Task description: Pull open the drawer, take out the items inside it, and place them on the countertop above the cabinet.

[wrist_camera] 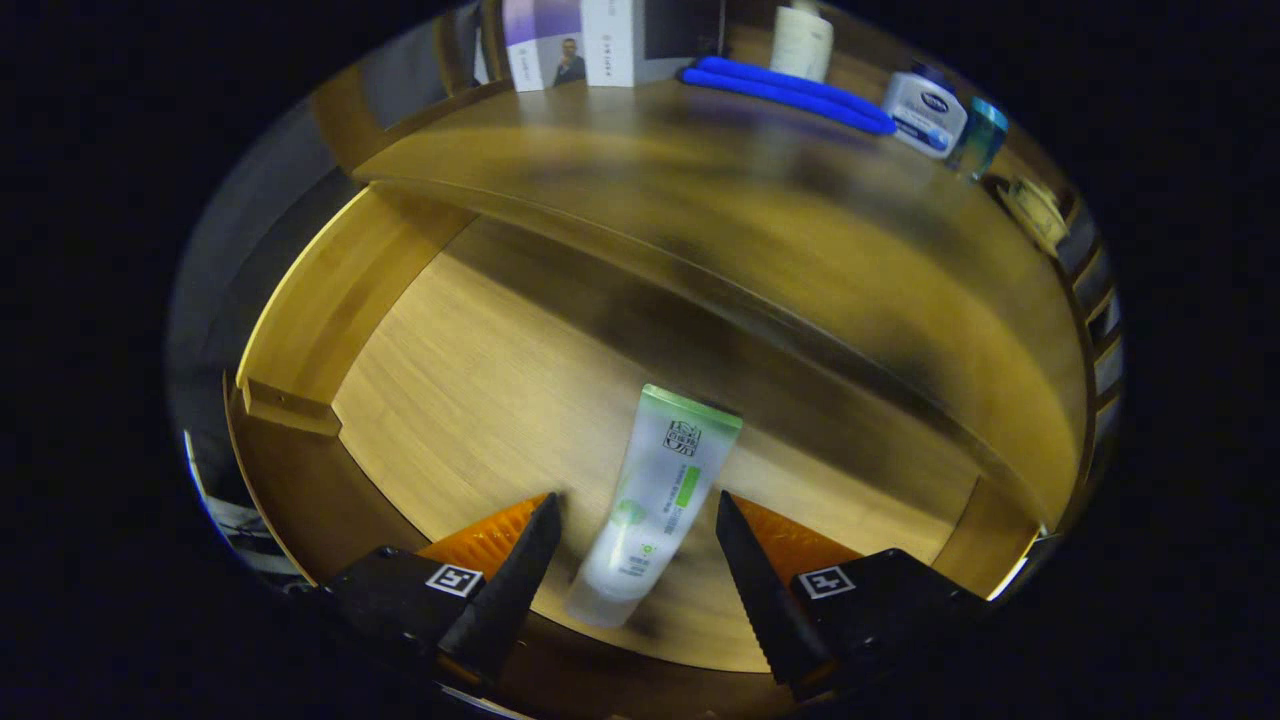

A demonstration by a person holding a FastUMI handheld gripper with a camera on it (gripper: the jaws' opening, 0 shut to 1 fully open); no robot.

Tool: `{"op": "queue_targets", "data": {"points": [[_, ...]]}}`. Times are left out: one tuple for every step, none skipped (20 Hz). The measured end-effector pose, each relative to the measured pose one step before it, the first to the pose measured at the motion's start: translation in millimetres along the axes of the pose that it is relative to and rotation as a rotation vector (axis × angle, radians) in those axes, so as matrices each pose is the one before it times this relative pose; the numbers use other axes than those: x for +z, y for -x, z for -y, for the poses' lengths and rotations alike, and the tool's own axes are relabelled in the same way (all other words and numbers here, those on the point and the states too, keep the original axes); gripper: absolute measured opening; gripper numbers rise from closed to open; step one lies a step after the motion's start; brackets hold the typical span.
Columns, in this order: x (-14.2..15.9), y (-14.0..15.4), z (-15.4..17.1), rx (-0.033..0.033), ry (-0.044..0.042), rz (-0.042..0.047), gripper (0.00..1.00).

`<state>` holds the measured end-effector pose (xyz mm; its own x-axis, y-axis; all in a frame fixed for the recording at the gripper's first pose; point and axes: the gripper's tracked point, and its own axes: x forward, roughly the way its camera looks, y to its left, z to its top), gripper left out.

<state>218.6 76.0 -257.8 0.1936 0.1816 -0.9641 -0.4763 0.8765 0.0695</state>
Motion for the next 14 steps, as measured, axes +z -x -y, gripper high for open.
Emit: {"op": "queue_targets", "data": {"points": [[0.03, -0.67, 1.13, 0.00214, -0.00197, -0.01537, 0.98], [-2.27, -4.17, 1.04, -0.00482, 0.00798, -0.02006, 0.97], [-1.67, -0.62, -0.04, 0.00648, 0.00499, -0.01762, 0.89], [-2.88, -2.76, -0.19, 0.00093, -0.00051, -0.01555, 0.81], [-0.35, -1.02, -0.91, 0.00947, -0.00259, -0.00931, 0.73], [-3.51, 1.11, -3.46, 0.01459, -0.00978, -0.02108, 0.64], [0.60, 0.32, -0.32, 0.00351, -0.00191, -0.00130, 0.56], [-2.41, -0.38, -0.70, 0.00403, 0.01410, -0.00412, 0.53], [0.13, 4.41, 0.55, -0.00599, 0.00156, 0.01418, 0.47], [-3.57, -0.27, 0.58, -0.00615, 0.02484, -0.00134, 0.41], [-1.52, 0.13, 1.01, -0.00948, 0.02564, -0.00160, 0.41], [-0.63, 0.06, -2.21, -0.00257, 0.01498, 0.00795, 0.41], [2.84, 2.44, -2.79, 0.00853, 0.00361, 0.01455, 0.41], [0.51, 6.60, -1.80, 0.01391, 0.00046, 0.01234, 0.41]]}}
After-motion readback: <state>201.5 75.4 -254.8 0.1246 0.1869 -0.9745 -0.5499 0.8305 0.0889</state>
